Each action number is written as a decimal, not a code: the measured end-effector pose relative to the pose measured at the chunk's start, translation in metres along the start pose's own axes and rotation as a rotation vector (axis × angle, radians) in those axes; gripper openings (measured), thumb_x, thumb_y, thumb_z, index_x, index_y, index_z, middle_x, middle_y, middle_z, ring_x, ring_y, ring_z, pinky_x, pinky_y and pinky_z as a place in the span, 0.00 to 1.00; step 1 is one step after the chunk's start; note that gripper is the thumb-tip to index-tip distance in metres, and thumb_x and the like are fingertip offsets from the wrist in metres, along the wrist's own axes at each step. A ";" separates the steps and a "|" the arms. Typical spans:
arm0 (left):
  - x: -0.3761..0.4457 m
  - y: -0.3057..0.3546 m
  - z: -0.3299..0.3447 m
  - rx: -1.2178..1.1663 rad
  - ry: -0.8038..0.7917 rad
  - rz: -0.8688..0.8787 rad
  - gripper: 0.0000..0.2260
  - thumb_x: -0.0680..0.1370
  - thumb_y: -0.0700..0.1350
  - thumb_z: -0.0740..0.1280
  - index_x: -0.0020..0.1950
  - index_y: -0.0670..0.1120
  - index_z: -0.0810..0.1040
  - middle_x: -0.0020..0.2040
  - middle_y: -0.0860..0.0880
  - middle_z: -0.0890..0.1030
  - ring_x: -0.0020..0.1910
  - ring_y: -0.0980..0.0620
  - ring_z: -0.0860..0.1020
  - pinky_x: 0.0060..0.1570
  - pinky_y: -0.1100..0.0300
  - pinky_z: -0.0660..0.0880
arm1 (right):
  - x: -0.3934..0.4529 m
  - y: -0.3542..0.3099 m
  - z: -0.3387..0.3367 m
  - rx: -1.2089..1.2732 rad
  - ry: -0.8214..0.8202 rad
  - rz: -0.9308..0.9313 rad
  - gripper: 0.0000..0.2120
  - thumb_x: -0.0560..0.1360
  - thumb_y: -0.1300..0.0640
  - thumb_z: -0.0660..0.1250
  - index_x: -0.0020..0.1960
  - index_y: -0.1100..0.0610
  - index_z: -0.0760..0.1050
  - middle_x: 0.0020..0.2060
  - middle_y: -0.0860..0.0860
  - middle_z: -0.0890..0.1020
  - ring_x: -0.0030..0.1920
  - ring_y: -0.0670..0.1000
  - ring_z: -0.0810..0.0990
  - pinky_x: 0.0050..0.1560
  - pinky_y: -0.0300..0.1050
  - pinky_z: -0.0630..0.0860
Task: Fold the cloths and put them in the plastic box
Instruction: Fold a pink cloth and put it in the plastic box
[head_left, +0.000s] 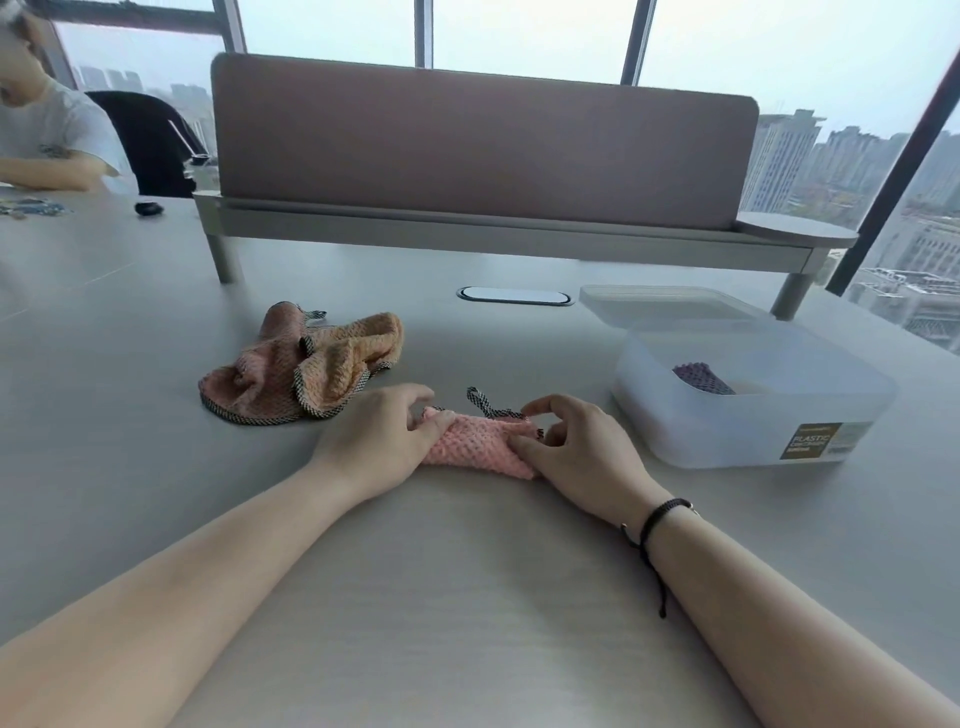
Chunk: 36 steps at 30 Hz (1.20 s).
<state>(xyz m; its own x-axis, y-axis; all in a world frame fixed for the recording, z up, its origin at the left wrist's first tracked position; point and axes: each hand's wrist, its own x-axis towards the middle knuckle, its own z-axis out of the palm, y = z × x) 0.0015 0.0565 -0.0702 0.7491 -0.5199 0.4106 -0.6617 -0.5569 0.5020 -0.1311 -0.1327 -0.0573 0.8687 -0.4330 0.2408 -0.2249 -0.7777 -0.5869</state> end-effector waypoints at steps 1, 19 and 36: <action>0.001 0.000 0.001 0.018 -0.007 0.001 0.21 0.76 0.61 0.66 0.65 0.52 0.78 0.28 0.57 0.72 0.35 0.52 0.74 0.42 0.56 0.75 | 0.000 -0.001 -0.001 -0.006 -0.014 0.013 0.19 0.69 0.41 0.71 0.59 0.42 0.76 0.33 0.44 0.80 0.42 0.46 0.80 0.46 0.44 0.76; -0.010 0.015 -0.029 -0.457 -0.234 -0.044 0.09 0.76 0.50 0.72 0.51 0.50 0.75 0.42 0.50 0.84 0.38 0.61 0.79 0.43 0.69 0.72 | -0.014 -0.009 -0.018 0.419 -0.187 0.104 0.12 0.65 0.58 0.78 0.37 0.53 0.74 0.27 0.43 0.74 0.28 0.43 0.68 0.32 0.39 0.64; 0.057 0.107 -0.041 -0.785 -0.430 -0.056 0.15 0.75 0.33 0.71 0.58 0.45 0.78 0.48 0.38 0.85 0.46 0.46 0.82 0.51 0.50 0.79 | -0.032 -0.009 -0.102 0.577 -0.098 -0.036 0.11 0.71 0.62 0.76 0.43 0.56 0.73 0.31 0.57 0.82 0.25 0.50 0.74 0.27 0.41 0.67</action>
<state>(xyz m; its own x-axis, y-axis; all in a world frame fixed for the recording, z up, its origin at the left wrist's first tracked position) -0.0252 -0.0055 0.0382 0.5986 -0.7907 0.1283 -0.2939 -0.0678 0.9534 -0.2017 -0.1585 0.0194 0.9143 -0.3450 0.2121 0.0587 -0.4053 -0.9123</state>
